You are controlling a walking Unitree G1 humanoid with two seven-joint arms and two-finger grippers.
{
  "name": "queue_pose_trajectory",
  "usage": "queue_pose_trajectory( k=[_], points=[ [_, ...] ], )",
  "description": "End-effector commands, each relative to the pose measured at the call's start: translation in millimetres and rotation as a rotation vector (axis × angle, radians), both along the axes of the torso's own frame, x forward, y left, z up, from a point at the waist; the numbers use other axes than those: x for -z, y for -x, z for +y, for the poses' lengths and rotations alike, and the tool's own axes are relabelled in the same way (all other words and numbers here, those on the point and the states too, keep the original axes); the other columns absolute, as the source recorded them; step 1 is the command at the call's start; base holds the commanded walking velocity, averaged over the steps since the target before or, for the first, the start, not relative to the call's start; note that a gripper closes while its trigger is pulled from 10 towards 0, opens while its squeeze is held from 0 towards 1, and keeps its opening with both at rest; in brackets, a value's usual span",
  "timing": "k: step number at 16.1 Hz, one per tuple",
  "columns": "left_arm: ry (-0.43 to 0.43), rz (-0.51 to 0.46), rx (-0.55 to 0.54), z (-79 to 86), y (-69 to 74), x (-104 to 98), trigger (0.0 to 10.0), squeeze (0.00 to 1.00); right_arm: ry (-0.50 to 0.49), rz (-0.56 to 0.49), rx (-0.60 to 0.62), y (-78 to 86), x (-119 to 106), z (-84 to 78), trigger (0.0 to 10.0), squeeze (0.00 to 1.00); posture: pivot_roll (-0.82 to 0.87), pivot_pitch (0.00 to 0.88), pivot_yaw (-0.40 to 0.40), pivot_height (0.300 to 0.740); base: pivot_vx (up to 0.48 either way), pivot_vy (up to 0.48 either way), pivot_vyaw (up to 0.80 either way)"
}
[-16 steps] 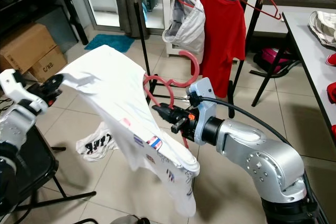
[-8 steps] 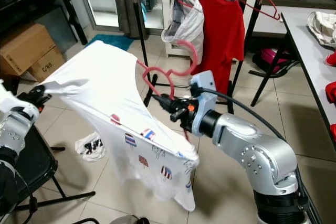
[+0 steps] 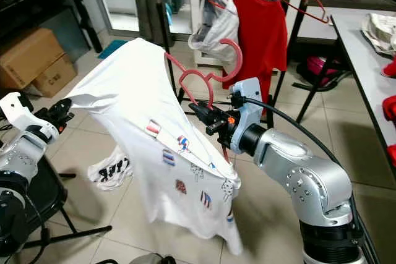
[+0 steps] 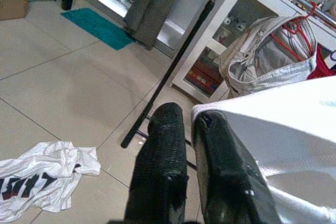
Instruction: Hang hanger
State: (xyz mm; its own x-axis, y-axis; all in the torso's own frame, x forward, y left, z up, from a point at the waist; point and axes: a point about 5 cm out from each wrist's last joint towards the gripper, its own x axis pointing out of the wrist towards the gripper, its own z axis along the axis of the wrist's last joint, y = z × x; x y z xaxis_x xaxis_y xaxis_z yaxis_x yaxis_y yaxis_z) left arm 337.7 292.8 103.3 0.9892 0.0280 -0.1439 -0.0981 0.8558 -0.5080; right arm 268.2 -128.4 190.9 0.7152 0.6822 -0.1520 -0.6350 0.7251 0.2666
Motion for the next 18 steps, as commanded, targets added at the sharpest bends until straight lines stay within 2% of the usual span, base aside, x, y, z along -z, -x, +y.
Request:
queue_pose_trajectory(
  k=[1, 3, 6, 7, 8, 10, 11, 13, 15, 16, 18],
  points=[
    [-0.031, -0.015, -0.044, 13.0, 2.4, -7.3, 10.0, 1.00, 0.009, -0.055, 0.026, -3.0, -10.9, -2.5, 0.0, 0.00, -0.06, 0.000, 0.112, 0.740, 0.000, 0.000, 0.00],
    [-0.040, -0.019, -0.049, 19.9, 5.9, -8.6, 10.0, 1.00, 0.056, -0.043, 0.052, -5.2, -6.9, -6.1, 0.0, 0.00, -0.07, 0.000, 0.116, 0.740, 0.000, 0.000, 0.00],
    [-0.070, 0.036, -0.126, 37.9, 18.6, -1.3, 10.0, 1.00, 0.081, -0.026, 0.133, -12.5, -2.7, -13.5, 0.0, 0.00, -0.07, 0.000, 0.113, 0.740, 0.000, 0.000, 0.00],
    [-0.086, 0.072, -0.101, 37.4, 22.2, 4.9, 10.0, 1.00, 0.076, -0.029, 0.130, -13.4, -3.5, -12.9, 0.0, 0.00, -0.06, 0.000, 0.107, 0.740, 0.000, 0.000, 0.00],
    [-0.110, 0.119, -0.030, 32.3, 24.9, 12.9, 10.0, 1.00, 0.061, -0.031, 0.113, -13.3, -5.0, -10.7, 0.0, 0.00, -0.06, 0.000, 0.104, 0.740, 0.000, 0.000, 0.00],
    [-0.146, 0.151, 0.059, 25.3, 26.5, 19.1, 10.0, 1.00, 0.046, -0.034, 0.100, -12.9, -6.6, -8.9, 0.0, 0.00, -0.06, 0.000, 0.103, 0.740, 0.000, 0.000, 0.00],
    [-0.152, 0.148, 0.090, 21.1, 26.4, 20.8, 10.0, 1.00, -0.010, -0.031, 0.093, -12.9, -9.8, -6.8, 0.0, 0.00, -0.06, 0.000, 0.103, 0.740, 0.000, 0.000, 0.00],
    [-0.068, 0.064, 0.122, 15.7, 21.6, 12.8, 10.0, 1.00, -0.060, -0.034, 0.063, -11.9, -14.6, -4.1, 0.0, 0.00, -0.06, 0.000, 0.098, 0.740, 0.000, 0.000, 0.00],
    [-0.035, 0.008, 0.285, 4.4, 19.9, 6.3, 10.0, 1.00, -0.082, -0.026, 0.017, -8.0, -15.3, -0.8, 0.0, 0.00, -0.06, 0.000, 0.098, 0.740, 0.000, 0.000, 0.00],
    [0.014, -0.021, 0.350, 0.1, 19.8, 2.2, 10.0, 1.00, -0.119, -0.012, 0.013, -7.5, -15.3, 0.0, 0.0, 0.00, -0.06, 0.000, 0.100, 0.740, 0.000, 0.000, 0.00],
    [0.009, -0.007, 0.272, 6.9, 17.1, -1.0, 10.0, 1.00, -0.131, -0.008, 0.007, -7.2, -16.3, 0.6, 0.0, 0.00, -0.06, 0.000, 0.106, 0.740, 0.000, 0.000, 0.00]
  ],
)
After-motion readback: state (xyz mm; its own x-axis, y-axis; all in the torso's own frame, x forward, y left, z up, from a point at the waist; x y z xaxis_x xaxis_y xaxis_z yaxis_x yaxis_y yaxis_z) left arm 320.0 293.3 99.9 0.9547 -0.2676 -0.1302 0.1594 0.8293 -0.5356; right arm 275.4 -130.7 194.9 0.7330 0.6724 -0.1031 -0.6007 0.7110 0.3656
